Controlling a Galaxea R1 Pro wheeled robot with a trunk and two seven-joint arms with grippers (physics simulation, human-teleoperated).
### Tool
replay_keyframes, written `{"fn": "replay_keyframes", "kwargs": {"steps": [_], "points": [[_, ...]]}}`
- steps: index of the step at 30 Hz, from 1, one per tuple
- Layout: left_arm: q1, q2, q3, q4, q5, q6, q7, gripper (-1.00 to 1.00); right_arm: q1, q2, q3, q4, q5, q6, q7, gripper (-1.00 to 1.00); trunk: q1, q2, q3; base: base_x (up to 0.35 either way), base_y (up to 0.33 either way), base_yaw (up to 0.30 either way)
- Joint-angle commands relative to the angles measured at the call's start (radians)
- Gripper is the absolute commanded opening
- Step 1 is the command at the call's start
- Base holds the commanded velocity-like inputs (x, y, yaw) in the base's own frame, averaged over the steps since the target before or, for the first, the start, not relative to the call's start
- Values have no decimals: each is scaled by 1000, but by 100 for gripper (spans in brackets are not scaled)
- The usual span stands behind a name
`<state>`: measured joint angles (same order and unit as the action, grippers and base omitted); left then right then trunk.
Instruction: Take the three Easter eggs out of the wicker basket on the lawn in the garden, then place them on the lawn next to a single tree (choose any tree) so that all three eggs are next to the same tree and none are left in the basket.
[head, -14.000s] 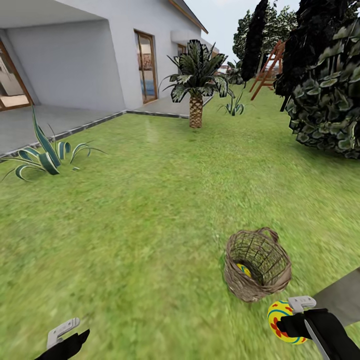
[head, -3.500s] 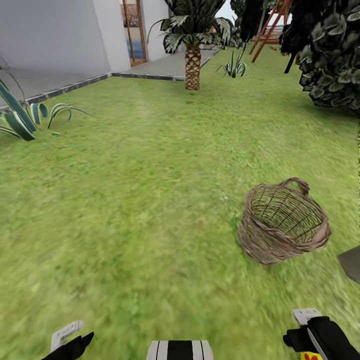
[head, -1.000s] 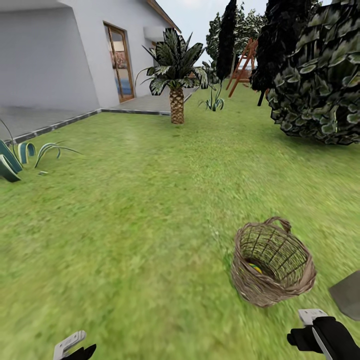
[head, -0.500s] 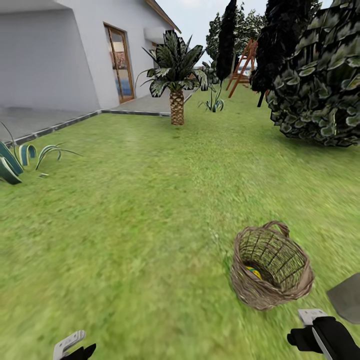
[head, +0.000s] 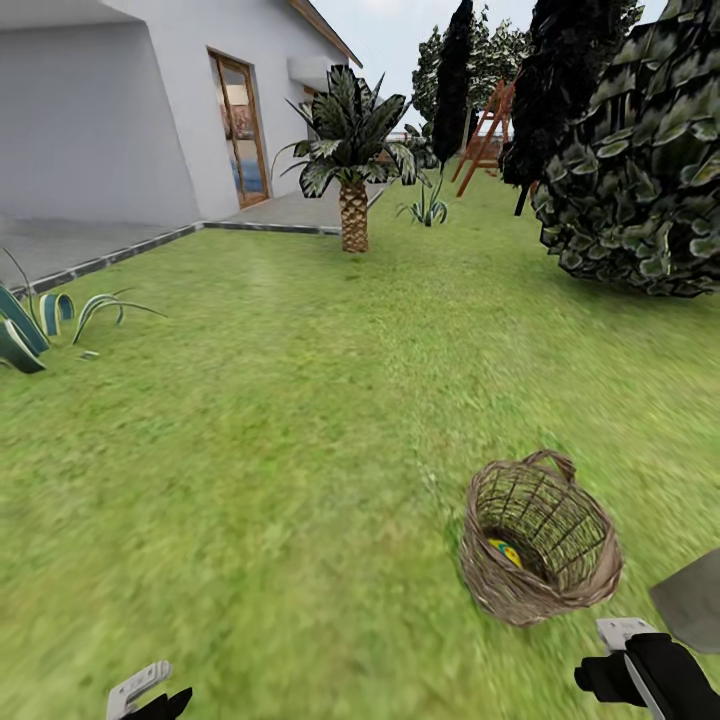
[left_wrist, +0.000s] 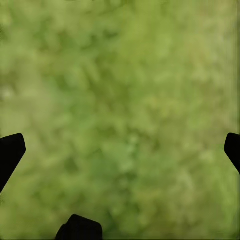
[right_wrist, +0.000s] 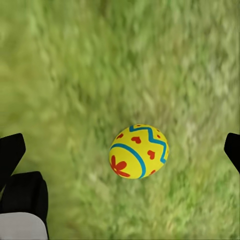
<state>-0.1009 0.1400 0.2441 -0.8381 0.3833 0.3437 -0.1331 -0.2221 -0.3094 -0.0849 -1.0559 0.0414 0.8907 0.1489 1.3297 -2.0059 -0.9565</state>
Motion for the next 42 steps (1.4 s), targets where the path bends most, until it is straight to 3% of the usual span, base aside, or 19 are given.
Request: {"fn": "replay_keyframes", "kwargs": {"steps": [1,34,42], "points": [[0,0,3,-1,6,8,-3,100,0,0,-1,-1,5,4,7,100,-4,7,2,0,0,0],[0,0,3,-6,8,8,-5,100,0,-1,-1,-1,5,5,8,100,-131,238,106,0,0,0],[0,0,5,-10,8,2,-5,100,0,-1,-1,-1,6,6,6,100,-138,252,112,0,0,0]]}}
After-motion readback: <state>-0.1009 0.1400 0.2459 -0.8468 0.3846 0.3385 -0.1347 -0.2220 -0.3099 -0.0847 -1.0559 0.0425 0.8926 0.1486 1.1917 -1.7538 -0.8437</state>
